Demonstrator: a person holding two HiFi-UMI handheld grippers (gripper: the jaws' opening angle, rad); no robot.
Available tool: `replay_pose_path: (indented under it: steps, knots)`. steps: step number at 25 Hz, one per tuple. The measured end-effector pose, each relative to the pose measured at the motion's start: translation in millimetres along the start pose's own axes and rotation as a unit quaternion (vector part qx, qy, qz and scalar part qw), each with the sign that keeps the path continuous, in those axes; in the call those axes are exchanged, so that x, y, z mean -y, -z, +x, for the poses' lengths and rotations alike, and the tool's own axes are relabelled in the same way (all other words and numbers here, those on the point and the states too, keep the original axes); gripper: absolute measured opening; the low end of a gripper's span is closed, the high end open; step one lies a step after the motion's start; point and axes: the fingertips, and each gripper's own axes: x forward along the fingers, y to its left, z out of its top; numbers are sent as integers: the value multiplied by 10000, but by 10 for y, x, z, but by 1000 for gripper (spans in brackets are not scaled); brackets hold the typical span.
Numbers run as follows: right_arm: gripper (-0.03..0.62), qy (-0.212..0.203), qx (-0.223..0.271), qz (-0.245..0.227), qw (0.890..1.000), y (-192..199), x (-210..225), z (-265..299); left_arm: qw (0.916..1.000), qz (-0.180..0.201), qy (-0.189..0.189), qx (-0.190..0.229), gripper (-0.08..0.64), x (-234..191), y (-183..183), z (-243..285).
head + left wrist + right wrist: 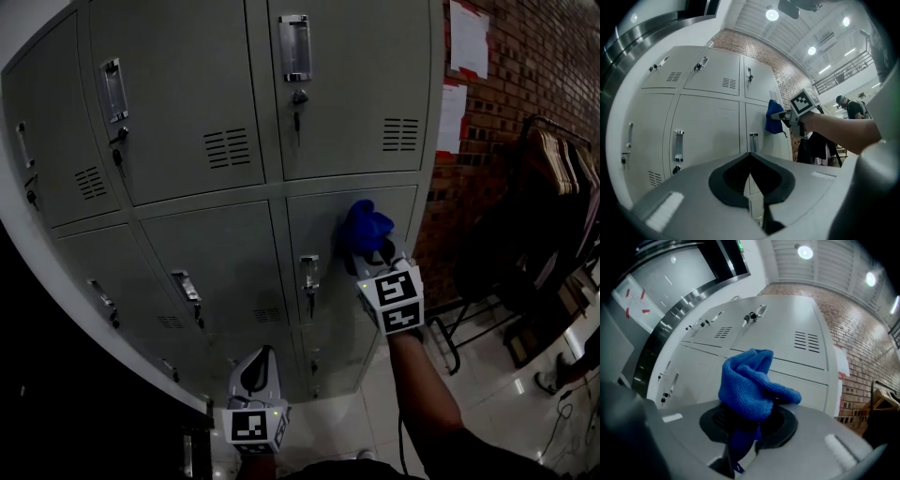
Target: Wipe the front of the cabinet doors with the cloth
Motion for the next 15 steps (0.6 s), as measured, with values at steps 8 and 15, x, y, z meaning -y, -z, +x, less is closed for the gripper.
replay_pose_path:
  steps: [8, 15]
  knots:
    - [89, -717, -66, -188, 9972, -50, -895, 324, 9997, 14, -230, 5, 17, -201, -17, -142]
    - [89, -568, -312, -774, 9949, 90, -976, 474, 9988, -62, -488, 60, 17, -389, -40, -259]
